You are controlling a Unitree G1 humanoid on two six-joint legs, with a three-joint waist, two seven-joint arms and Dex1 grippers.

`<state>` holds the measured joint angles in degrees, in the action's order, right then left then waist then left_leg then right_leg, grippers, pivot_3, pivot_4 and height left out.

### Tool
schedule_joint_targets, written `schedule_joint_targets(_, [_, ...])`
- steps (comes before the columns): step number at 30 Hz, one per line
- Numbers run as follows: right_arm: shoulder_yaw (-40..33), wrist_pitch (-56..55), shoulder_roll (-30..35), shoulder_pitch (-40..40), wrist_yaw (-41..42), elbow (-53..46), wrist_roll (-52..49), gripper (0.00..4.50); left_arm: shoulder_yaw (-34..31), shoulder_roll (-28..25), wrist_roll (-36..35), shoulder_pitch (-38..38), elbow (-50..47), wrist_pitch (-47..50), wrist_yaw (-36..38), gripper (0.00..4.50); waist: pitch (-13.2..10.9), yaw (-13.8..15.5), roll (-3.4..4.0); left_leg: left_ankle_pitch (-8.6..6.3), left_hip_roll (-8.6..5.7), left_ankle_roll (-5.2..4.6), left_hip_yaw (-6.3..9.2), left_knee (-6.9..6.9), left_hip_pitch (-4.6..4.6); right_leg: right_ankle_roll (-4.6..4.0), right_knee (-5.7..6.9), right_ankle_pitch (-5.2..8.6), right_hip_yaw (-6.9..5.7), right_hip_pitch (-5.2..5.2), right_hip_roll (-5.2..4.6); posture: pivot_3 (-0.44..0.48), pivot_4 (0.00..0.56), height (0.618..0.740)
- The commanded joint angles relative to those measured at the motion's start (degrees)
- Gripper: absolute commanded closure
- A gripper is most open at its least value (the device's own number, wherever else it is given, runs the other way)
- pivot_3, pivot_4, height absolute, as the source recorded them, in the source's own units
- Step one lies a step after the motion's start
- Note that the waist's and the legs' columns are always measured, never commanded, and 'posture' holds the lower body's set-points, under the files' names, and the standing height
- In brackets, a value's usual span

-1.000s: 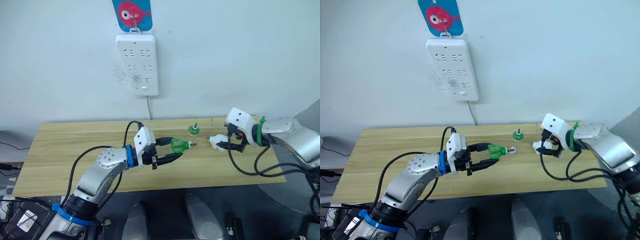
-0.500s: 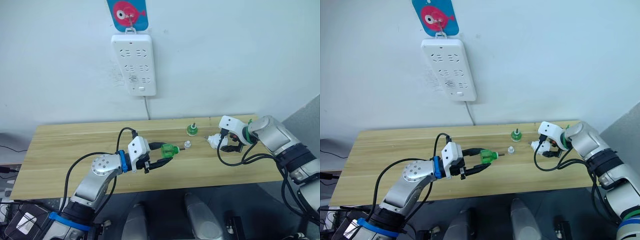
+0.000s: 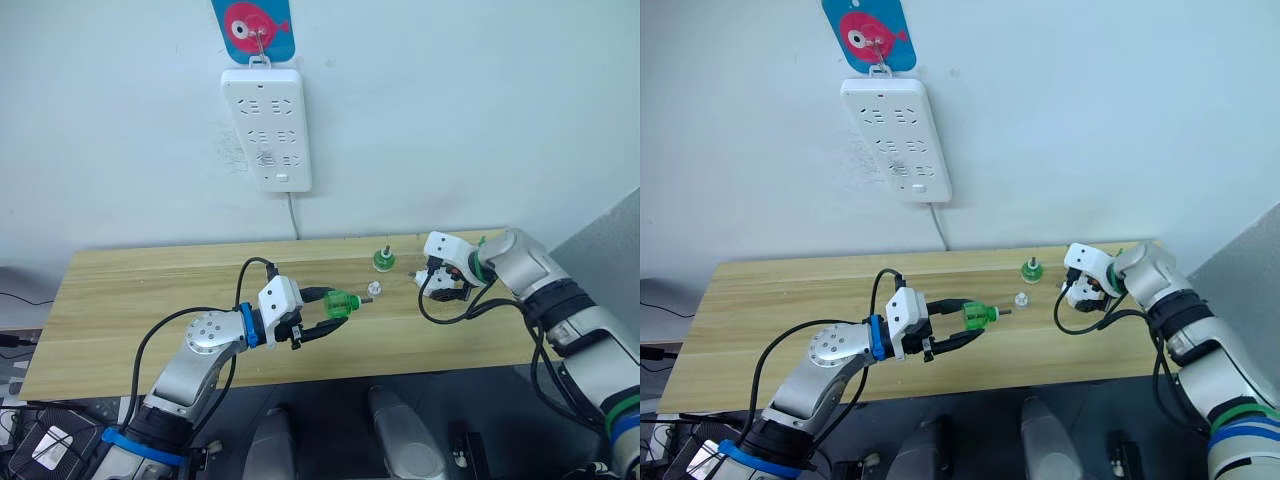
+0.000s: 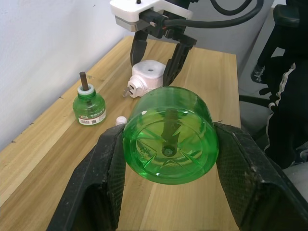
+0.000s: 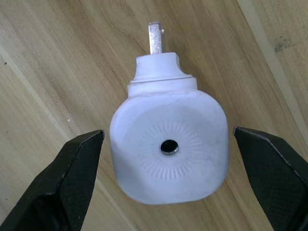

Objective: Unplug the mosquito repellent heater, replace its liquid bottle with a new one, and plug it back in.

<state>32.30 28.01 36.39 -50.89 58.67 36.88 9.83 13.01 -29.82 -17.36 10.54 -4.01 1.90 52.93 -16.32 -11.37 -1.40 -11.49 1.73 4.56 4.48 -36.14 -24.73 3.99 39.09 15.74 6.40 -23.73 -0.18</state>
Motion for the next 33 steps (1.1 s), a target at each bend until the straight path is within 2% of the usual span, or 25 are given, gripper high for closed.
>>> schedule_joint_targets(1, [-1.62,-2.13,-0.91,-2.01,0.53,3.16,1.44,0.0,-0.78,0.36,0.21,-0.24,-2.43,-0.69,0.42,2.14,0.0,-0.05,0.0,0.0,0.0,0.0,0.0,0.0,0.0,0.0,0.0,0.0,0.0,0.0,0.0,-0.259,0.253,0.74])
schedule_joint_targets(6, [-2.26,-3.97,-2.09,-2.78,0.69,6.25,2.78,0.0,-0.86,0.46,0.47,-0.09,-2.19,-0.87,0.82,2.14,0.0,-0.05,0.0,0.0,-0.01,0.0,0.02,0.0,0.01,0.0,0.01,-0.01,-0.03,0.01,-0.01,-0.255,0.249,0.74])
schedule_joint_targets(8, [-2.74,-4.58,-2.62,-2.77,0.42,7.04,3.18,0.36,-0.94,0.49,0.56,-0.12,-2.13,-0.95,0.87,2.14,0.0,-0.08,0.01,0.0,-0.01,0.0,0.03,0.0,0.01,0.0,0.01,-0.01,-0.03,0.02,-0.02,-0.252,0.248,0.74])
schedule_joint_targets(12, [-3.99,-5.2,-3.25,-1.99,0.14,7.11,3.33,1.56,-1.02,0.58,0.54,-0.25,-2.28,-0.94,0.93,2.14,0.01,-0.1,0.01,0.0,-0.01,0.0,0.03,0.0,0.03,0.0,0.04,-0.02,-0.04,0.03,-0.02,-0.25,0.246,0.74])
schedule_joint_targets(15, [-5.74,-4.02,-2.82,-0.75,0.3,4.16,2.48,1.54,-1.17,0.54,0.23,-0.34,-2.29,-0.76,1.16,2.14,0.01,-0.1,0.01,0.0,-0.01,0.0,0.05,-0.01,0.03,0.0,0.04,-0.02,-0.05,0.04,-0.02,-0.254,0.243,0.74])
schedule_joint_targets(20, [-10.59,1.52,1.38,4.34,4.1,-11.87,-1.03,1.54,-1.66,-0.17,-2.38,0.56,-3.03,2.12,3.55,2.14,0.01,0.02,0.02,0.0,-0.03,0.0,0.11,0.0,0.02,0.01,0.07,-0.02,-0.11,0.05,-0.04,-0.267,0.242,0.74])
schedule_joint_targets(24, [-25.61,23.34,7.9,12.76,11.78,-39.2,-18.17,1.54,-6.26,-2.89,-15.73,4.17,-7.23,20.52,5.13,2.14,-0.02,0.32,0.07,0.0,-0.02,0.01,0.25,-0.04,-0.02,0.01,0.17,-0.02,-0.27,0.06,-0.04,-0.28,0.246,0.74])
schedule_joint_targets(28, [-39.37,41.53,7.46,19.05,11.54,-53.81,-33.29,1.54,-11.75,-5.64,-26.7,7.0,-9.96,34.45,4.02,2.14,-0.01,0.15,0.05,0.0,-0.02,0.01,0.52,-0.15,0.07,0.02,0.25,0.0,-0.54,0.3,-0.01,-0.283,0.253,0.74])
schedule_joint_targets(31, [-47.5,51.22,3.44,21.57,7.61,-59.77,-40.49,1.54,-14.83,-7.75,-33.04,7.94,-12.28,42.05,3.71,2.14,-0.01,-0.08,0.06,0.0,0.0,0.0,0.53,-0.14,0.17,0.02,0.23,0.01,-0.56,0.39,0.02,-0.28,0.258,0.74])
schedule_joint_targets(32, [-51.43,55.32,-0.18,21.6,5.99,-61.71,-42.99,1.54,-15.95,-8.64,-35.84,8.1,-13.51,44.85,3.53,2.14,-0.01,-0.11,0.06,0.0,0.01,0.0,0.5,-0.13,0.19,0.02,0.24,0.01,-0.53,0.39,0.02,-0.277,0.259,0.74])
schedule_joint_targets(33, [-58.63,59.78,-7.49,20.5,3.1,-61.75,-46.67,1.54,-16.97,-9.2,-38.37,8.3,-14.63,47.26,3.01,2.14,-0.01,-0.15,0.04,0.0,0.01,0.0,0.49,-0.12,0.19,0.01,0.24,0.02,-0.52,0.38,0.03,-0.273,0.26,0.74])
